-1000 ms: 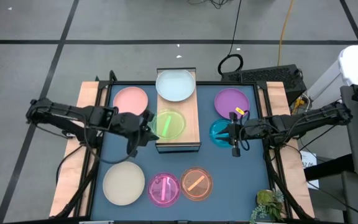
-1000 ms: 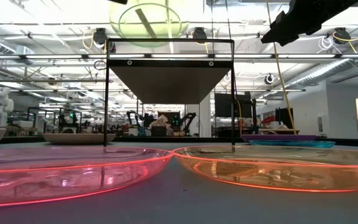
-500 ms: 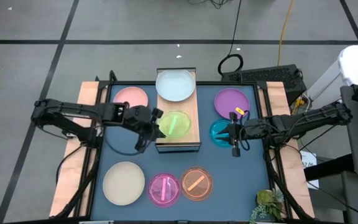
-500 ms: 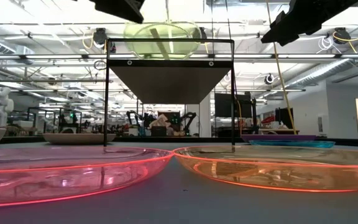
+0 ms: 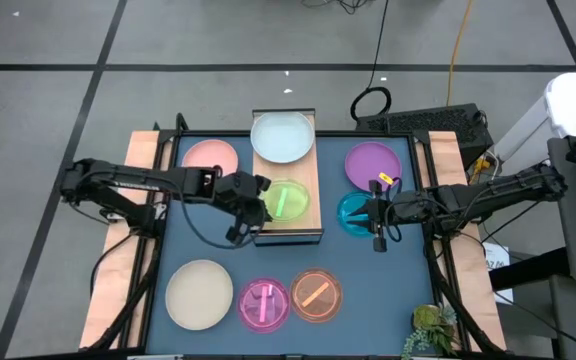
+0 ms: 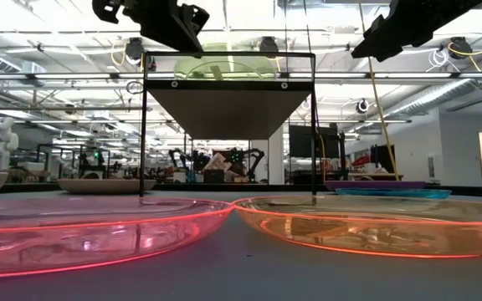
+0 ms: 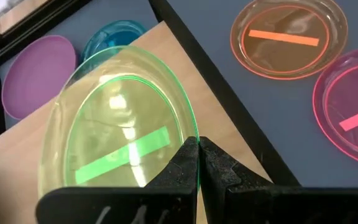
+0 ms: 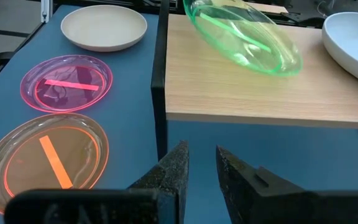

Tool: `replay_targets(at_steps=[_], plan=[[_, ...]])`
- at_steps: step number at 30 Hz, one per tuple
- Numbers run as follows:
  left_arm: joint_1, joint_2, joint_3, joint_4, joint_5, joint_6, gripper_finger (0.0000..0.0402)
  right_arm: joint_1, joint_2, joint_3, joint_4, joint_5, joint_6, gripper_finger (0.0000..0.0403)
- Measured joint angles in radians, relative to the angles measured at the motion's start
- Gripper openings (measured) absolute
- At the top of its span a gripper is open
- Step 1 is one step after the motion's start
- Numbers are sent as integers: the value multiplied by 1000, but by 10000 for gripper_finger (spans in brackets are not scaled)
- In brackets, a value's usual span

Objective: Place and stack plates onto a shelf
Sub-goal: Put the green plate on the shelf

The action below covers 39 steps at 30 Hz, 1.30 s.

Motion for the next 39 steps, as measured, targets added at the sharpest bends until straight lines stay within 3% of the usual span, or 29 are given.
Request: replay_targets(at_steps=[12, 30, 34, 39], plan=[[2, 1, 0, 53, -5, -32, 43, 0, 0, 0, 0, 0, 0, 66], [2, 20, -1, 51, -62, -147, 46, -1, 0, 0, 2, 15, 0, 66], [8, 20, -1, 65, -158, -158, 47, -10, 25, -40, 123, 114, 27, 63], [71, 20, -1, 167, -210, -200, 47, -79, 133, -108, 340, 122, -17, 29]])
